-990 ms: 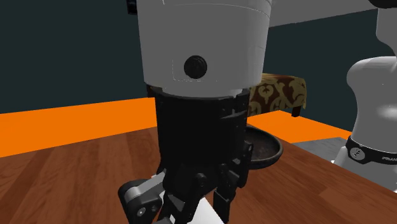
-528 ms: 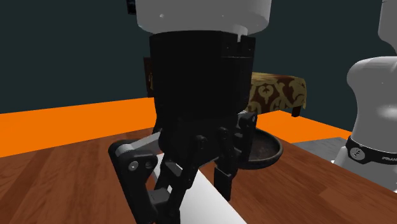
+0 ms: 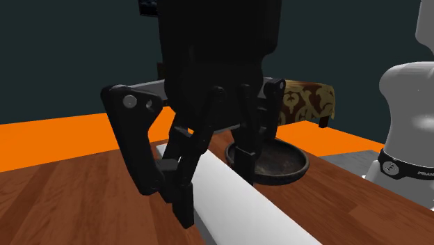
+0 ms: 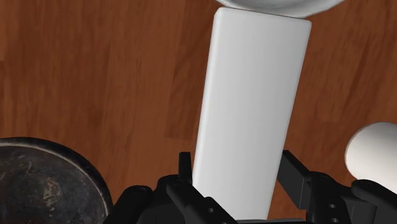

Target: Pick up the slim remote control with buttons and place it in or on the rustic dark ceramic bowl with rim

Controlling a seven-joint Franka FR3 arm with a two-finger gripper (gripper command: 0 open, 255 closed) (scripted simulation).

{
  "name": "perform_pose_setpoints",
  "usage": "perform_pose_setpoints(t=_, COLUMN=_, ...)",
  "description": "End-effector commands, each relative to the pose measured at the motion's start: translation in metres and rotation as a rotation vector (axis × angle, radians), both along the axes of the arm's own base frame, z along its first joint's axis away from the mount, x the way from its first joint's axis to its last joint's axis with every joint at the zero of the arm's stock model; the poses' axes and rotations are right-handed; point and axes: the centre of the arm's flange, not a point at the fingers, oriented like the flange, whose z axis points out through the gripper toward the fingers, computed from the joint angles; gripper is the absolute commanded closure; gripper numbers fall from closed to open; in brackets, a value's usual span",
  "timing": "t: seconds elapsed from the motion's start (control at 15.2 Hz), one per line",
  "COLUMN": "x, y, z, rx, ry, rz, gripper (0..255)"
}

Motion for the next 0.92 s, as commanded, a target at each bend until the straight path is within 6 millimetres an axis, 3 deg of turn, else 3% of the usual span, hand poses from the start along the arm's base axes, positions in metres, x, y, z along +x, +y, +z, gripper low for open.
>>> perform_pose_setpoints(t=0.0, x=-0.001, y=0.0, z=0.011, rx=0.0, ry=0.0, rz=0.0, gripper=255)
perform_pose_setpoints(t=0.46, x=-0.001, y=0.0, z=0.046, rx=0.0, ry=0.0, rz=0.0, gripper=255)
perform_pose_setpoints(t=0.86, x=-0.05, y=-0.062, z=0.049, rx=0.0, ry=0.0, rz=0.0, gripper=255)
